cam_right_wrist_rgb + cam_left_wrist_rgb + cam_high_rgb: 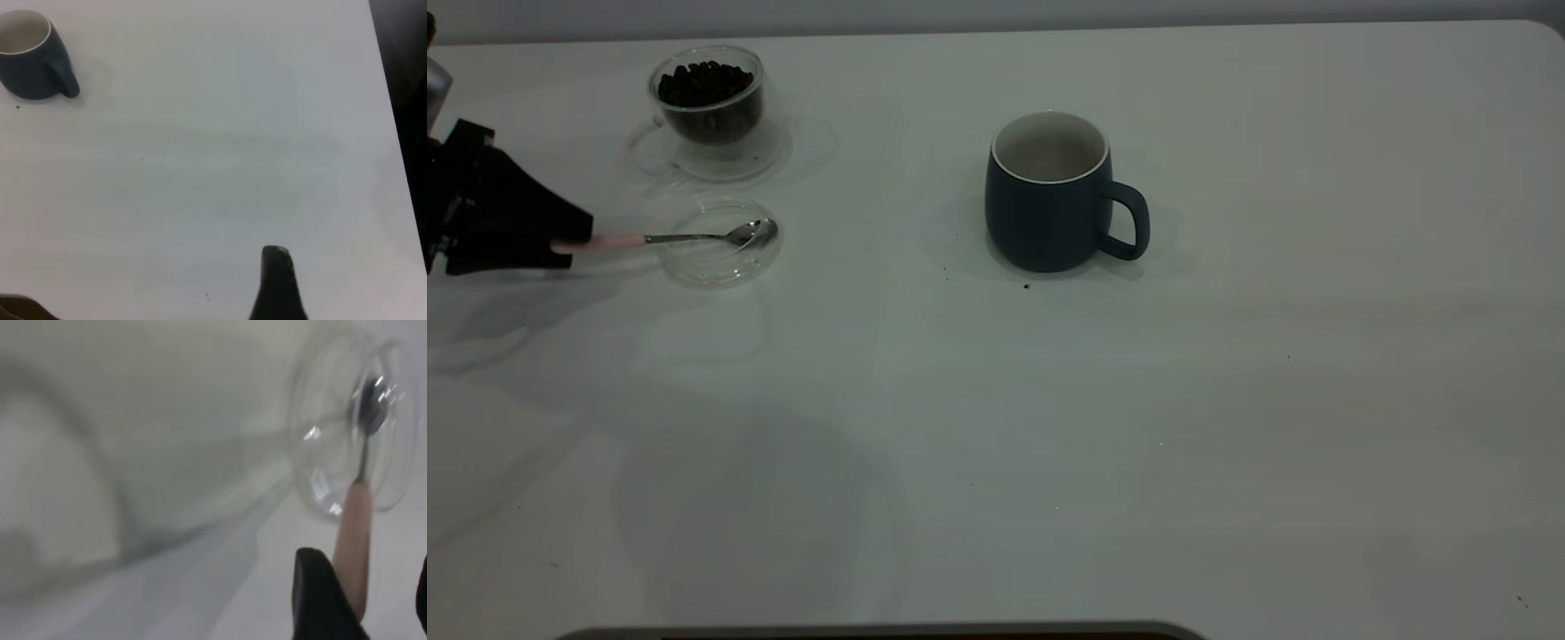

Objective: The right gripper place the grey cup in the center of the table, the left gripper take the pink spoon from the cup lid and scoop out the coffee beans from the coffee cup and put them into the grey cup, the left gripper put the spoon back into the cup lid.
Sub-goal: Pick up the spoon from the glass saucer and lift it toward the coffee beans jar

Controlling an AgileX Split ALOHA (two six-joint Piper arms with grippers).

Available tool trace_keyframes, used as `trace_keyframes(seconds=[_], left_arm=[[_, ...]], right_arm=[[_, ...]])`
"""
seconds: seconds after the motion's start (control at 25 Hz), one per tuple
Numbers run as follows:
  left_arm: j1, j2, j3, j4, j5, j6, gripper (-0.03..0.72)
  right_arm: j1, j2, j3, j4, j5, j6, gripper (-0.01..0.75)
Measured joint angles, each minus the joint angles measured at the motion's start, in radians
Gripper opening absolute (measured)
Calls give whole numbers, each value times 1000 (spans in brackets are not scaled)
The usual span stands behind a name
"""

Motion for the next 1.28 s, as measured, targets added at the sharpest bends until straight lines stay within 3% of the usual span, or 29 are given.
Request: trace_keyframes(seconds=[0.64,0.96,1.28], left_arm=[[0,3,0,-56,17,22,401],[0,3,0,-59,22,22,150],[0,2,0,-62,42,24,134]], right_arm=[[0,0,0,0,0,0,590],[0,0,0,0,0,0,590],[0,0,0,0,0,0,590]])
